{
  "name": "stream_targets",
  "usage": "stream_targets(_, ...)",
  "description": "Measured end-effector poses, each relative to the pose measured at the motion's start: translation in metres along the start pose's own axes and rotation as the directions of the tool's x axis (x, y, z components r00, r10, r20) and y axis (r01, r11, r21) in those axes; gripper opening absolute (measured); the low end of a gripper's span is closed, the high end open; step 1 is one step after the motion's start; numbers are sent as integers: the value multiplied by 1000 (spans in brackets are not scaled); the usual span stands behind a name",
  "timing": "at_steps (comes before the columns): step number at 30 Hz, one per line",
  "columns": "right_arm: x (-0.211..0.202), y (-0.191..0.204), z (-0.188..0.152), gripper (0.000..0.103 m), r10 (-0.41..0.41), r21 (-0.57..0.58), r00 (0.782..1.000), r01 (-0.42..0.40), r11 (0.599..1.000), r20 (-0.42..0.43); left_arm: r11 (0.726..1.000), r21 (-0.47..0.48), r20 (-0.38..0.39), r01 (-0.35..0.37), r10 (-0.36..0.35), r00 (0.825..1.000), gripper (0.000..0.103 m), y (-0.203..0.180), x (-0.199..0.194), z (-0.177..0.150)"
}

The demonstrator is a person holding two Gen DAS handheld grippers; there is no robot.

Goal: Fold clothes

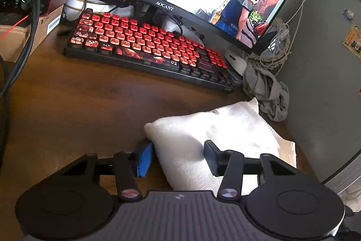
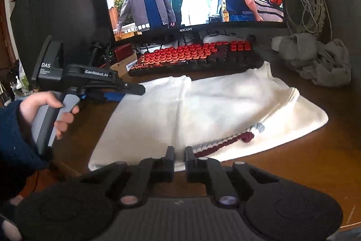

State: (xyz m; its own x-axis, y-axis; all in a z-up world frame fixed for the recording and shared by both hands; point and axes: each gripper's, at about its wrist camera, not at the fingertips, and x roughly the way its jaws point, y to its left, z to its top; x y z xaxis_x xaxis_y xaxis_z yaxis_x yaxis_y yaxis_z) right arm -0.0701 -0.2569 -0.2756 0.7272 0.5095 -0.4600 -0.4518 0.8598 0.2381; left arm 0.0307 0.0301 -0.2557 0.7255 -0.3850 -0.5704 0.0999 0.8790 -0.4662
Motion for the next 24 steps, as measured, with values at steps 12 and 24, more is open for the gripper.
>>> stream_targets(12,2,-12,7,8,-73,54,997,72,996,29,1000,3,-3,-4,4,1000,48,-1,0,1)
stream_targets(24,49,64,24,48,184,-187,980,-195,963,-76,1000,-18,3,-8,8,1000,48,3,6,7)
